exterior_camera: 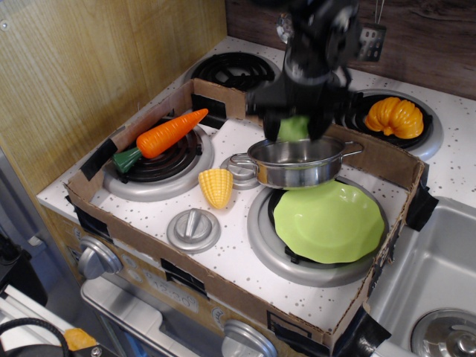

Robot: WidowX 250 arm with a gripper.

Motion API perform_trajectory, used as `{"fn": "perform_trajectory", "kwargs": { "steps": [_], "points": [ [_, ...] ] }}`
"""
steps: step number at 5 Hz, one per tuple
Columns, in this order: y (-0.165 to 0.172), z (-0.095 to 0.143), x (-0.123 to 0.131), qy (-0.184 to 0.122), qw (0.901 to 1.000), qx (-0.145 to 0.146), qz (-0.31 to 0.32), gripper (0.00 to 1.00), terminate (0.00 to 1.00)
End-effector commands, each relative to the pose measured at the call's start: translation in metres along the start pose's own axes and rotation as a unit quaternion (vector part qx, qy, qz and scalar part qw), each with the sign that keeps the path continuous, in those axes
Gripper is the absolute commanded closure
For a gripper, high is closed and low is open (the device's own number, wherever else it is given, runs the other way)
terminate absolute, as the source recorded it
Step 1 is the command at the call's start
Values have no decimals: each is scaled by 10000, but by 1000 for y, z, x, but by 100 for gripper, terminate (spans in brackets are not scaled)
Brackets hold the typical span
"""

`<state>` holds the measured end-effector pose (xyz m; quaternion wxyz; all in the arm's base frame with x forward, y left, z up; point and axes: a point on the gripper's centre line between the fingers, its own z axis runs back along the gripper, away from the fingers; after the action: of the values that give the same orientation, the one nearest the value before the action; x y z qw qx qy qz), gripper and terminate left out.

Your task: Take broccoli out of pan

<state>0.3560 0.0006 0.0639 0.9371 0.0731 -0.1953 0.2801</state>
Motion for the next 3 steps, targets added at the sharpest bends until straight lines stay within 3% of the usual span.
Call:
{"fn": "perform_trajectory", "kwargs": {
  "steps": [1,2,3],
  "points": [
    [11,56,51,-597,9973,255,-353,100,0],
    [35,33,71,-582,9945,202,-851,100,0],
    [46,9,77,-366,9942,125,-999,100,0]
  ]
}}
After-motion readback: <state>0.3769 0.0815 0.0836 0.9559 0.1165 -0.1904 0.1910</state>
